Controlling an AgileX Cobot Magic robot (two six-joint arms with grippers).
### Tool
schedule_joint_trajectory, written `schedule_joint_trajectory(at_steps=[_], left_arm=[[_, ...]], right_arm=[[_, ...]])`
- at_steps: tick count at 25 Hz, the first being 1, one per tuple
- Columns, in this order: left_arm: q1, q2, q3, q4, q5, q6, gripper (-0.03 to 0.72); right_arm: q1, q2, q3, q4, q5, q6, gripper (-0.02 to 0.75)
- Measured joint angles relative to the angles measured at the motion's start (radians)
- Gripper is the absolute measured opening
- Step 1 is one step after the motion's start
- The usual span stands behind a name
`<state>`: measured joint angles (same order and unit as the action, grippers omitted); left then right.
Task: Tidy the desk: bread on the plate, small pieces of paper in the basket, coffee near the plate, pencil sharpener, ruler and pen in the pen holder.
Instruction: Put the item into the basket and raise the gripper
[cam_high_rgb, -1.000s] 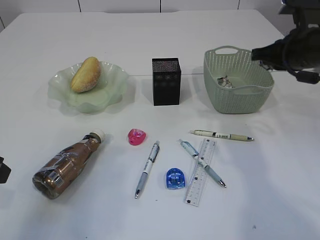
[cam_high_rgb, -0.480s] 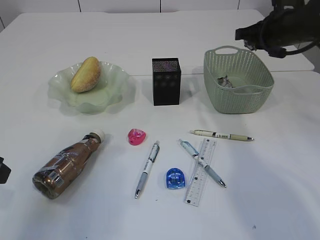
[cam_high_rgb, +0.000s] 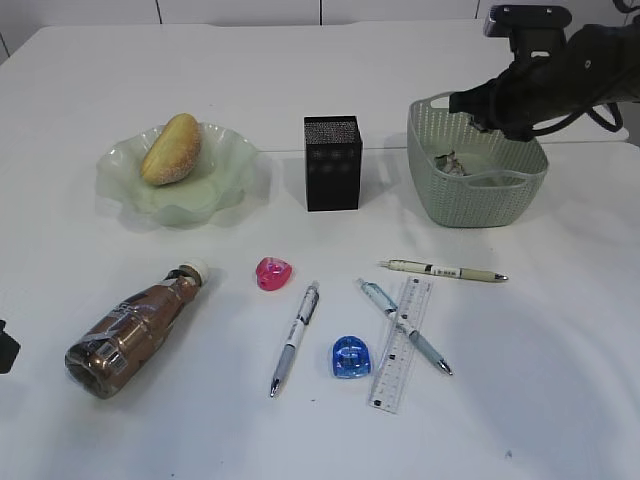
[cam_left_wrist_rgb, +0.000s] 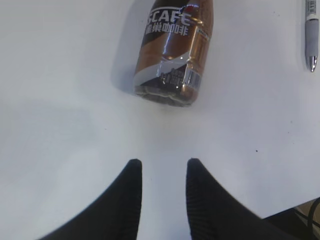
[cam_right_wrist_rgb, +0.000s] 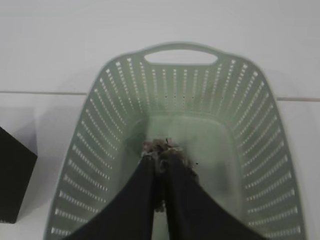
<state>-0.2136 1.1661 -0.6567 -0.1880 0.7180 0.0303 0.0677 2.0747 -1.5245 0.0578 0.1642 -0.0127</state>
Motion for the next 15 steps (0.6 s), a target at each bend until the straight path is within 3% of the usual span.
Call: schedule_joint_trajectory(at_steps=[4, 6, 14, 15], left_arm=[[0.000, 0.000, 0.000, 0.000, 0.000, 0.000, 0.210], [0.000, 0.000, 0.000, 0.000, 0.000, 0.000, 0.211], [0.000, 0.000, 0.000, 0.000, 0.000, 0.000, 0.213], [0.000, 0.000, 0.000, 0.000, 0.000, 0.000, 0.213]], right_arm=[[0.000, 0.026, -0.007, 0.000, -0.015, 0.000, 0.269], [0.000, 0.029, -0.007, 0.000, -0.030, 0.000, 0.319], [0.000, 0.024, -0.040, 0.000, 0.060, 0.000, 0.347], [0.000, -0.006, -0.041, 0.000, 0.135, 0.000, 0.347]])
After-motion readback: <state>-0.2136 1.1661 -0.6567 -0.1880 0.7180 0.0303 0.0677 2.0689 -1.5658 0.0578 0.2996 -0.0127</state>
